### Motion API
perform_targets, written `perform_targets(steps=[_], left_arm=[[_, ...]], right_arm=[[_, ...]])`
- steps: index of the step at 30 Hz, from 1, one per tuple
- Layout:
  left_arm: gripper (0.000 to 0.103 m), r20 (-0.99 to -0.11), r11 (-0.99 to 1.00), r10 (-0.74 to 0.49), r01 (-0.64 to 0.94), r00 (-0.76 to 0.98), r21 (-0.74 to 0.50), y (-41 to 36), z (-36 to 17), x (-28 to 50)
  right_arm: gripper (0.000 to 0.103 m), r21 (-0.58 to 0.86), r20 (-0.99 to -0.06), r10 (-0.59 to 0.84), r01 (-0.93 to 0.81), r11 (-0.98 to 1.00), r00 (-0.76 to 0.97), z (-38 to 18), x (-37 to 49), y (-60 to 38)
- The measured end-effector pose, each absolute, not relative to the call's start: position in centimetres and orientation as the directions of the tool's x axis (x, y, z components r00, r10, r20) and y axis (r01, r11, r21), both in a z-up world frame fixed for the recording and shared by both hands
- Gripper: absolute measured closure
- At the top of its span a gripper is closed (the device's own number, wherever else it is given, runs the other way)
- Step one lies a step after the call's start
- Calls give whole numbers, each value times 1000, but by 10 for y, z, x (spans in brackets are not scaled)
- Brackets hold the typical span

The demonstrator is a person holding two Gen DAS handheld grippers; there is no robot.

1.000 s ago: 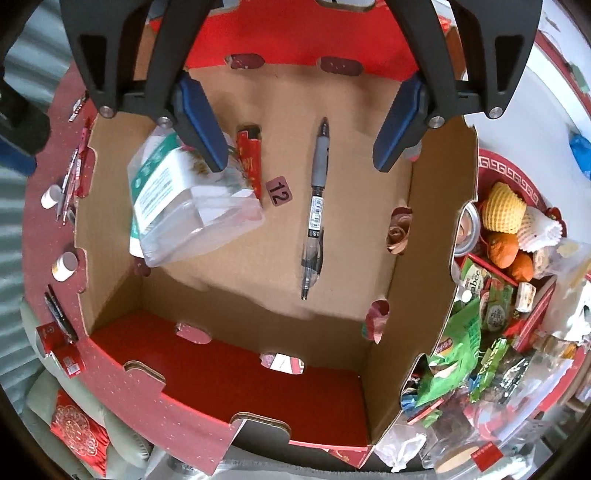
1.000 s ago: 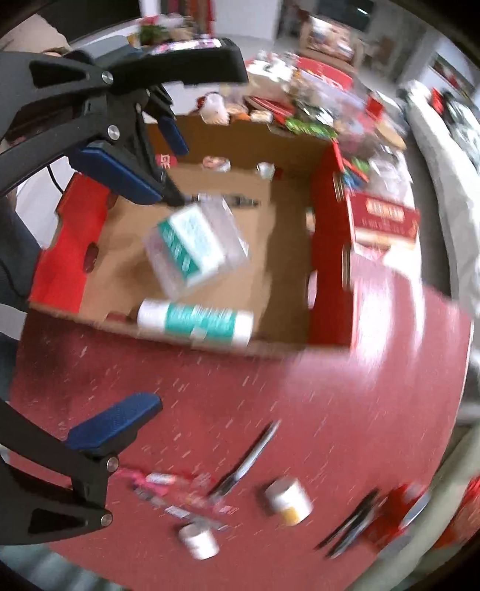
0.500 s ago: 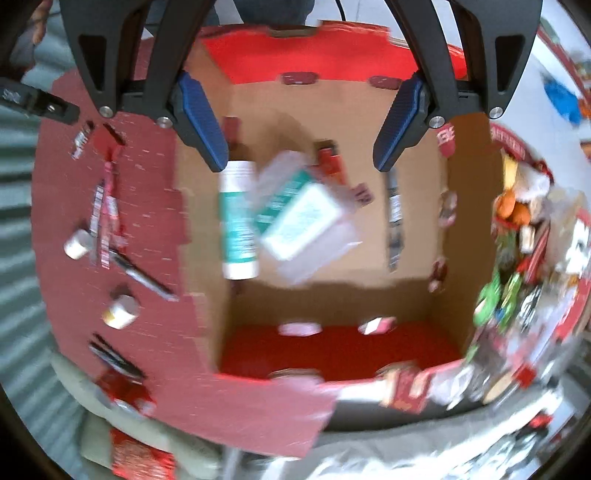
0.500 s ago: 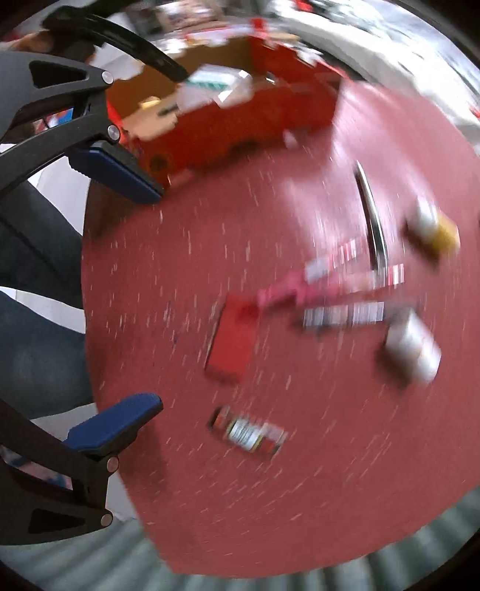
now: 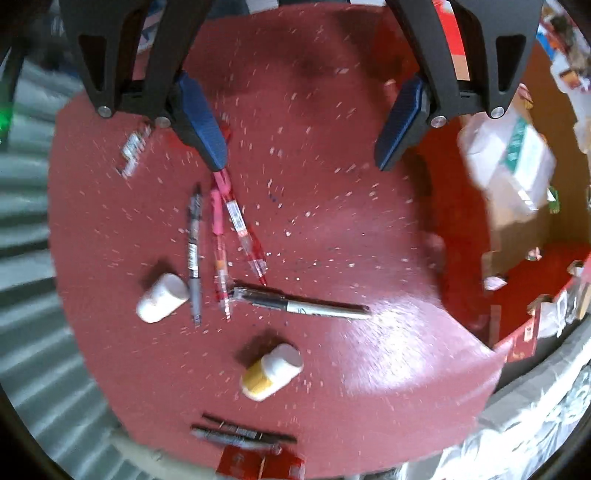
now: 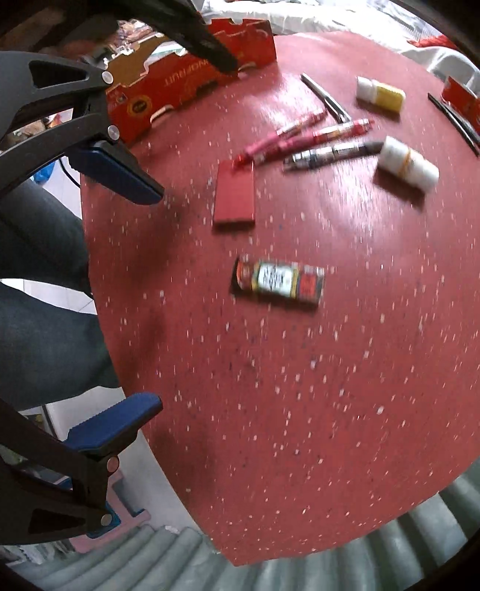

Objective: Organize rigid objects
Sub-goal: 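Move both tools back over the pens and small can on the table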

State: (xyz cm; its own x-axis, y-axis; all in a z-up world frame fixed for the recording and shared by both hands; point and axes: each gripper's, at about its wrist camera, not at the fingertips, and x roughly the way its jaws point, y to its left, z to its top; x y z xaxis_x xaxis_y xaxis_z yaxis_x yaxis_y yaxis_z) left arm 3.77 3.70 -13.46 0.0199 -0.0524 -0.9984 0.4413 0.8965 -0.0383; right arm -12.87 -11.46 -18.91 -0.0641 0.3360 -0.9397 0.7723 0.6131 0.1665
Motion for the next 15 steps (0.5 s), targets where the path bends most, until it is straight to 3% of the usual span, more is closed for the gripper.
perform_targets(steps=[10, 15], left_arm=[[18, -999, 889, -14, 456, -52, -36, 3, -192, 35], [10, -999, 899, 37, 437, 4, 35, 7, -198, 40]], right_arm=[[0, 174, -932, 353, 759, 627, -79, -201, -136, -127], [0, 169, -939, 335, 740, 651, -80, -200, -131, -131]])
